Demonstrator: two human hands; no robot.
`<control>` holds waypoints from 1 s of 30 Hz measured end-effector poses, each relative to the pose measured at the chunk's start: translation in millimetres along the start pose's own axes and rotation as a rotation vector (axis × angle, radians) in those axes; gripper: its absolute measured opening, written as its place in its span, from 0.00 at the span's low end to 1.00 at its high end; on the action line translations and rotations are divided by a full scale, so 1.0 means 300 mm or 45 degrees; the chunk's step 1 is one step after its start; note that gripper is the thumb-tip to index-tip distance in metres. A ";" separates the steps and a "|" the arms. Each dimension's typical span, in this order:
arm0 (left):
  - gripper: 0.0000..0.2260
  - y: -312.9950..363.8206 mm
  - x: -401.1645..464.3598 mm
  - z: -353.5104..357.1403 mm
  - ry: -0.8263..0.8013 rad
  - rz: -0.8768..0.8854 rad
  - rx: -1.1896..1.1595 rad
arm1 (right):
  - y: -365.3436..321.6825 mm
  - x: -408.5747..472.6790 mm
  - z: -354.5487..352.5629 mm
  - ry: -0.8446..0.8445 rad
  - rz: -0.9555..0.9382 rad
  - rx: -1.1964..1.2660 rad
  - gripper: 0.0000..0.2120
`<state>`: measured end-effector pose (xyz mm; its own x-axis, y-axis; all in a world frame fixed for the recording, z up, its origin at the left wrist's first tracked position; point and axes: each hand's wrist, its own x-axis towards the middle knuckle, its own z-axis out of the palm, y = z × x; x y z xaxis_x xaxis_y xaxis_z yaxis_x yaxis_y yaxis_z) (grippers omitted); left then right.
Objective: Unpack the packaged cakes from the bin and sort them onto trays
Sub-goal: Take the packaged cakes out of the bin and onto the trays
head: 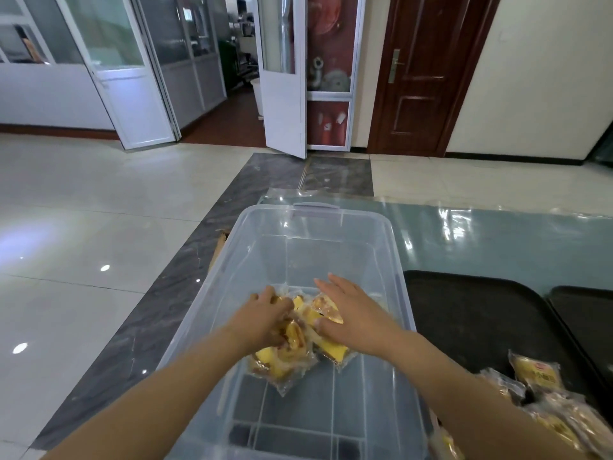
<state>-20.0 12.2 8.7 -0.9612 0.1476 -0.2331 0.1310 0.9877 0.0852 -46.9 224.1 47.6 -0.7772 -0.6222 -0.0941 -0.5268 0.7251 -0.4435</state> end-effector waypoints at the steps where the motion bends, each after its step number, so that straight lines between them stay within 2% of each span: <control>1: 0.29 0.007 -0.010 -0.039 0.074 -0.014 -0.086 | 0.000 -0.027 -0.027 0.018 -0.024 0.017 0.35; 4: 0.30 0.054 -0.048 -0.166 0.288 -0.033 -0.288 | 0.019 -0.120 -0.103 0.069 -0.057 0.083 0.40; 8: 0.30 0.199 -0.098 -0.343 0.518 0.040 -0.527 | 0.050 -0.249 -0.198 0.225 -0.144 0.110 0.42; 14: 0.30 0.584 -0.080 -0.495 0.569 0.174 -0.586 | 0.157 -0.467 -0.333 0.596 -0.111 0.239 0.43; 17: 0.30 0.790 -0.031 -0.452 0.528 0.203 -0.632 | 0.294 -0.593 -0.367 0.697 0.003 0.231 0.42; 20: 0.31 0.983 0.035 -0.353 0.388 0.197 -0.650 | 0.460 -0.725 -0.355 0.672 0.146 0.197 0.42; 26: 0.31 1.292 0.102 -0.069 0.103 0.174 -0.696 | 0.775 -0.955 -0.233 0.476 0.342 0.232 0.40; 30: 0.37 1.391 0.089 0.124 -0.071 0.025 -0.639 | 0.944 -1.077 -0.100 0.301 0.396 0.196 0.39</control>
<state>18.0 430.1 2.1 -0.9434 0.1821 -0.2771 0.0029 0.8403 0.5421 44.7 639.4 -21.0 -0.9581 -0.2829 -0.0452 -0.2111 0.8039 -0.5561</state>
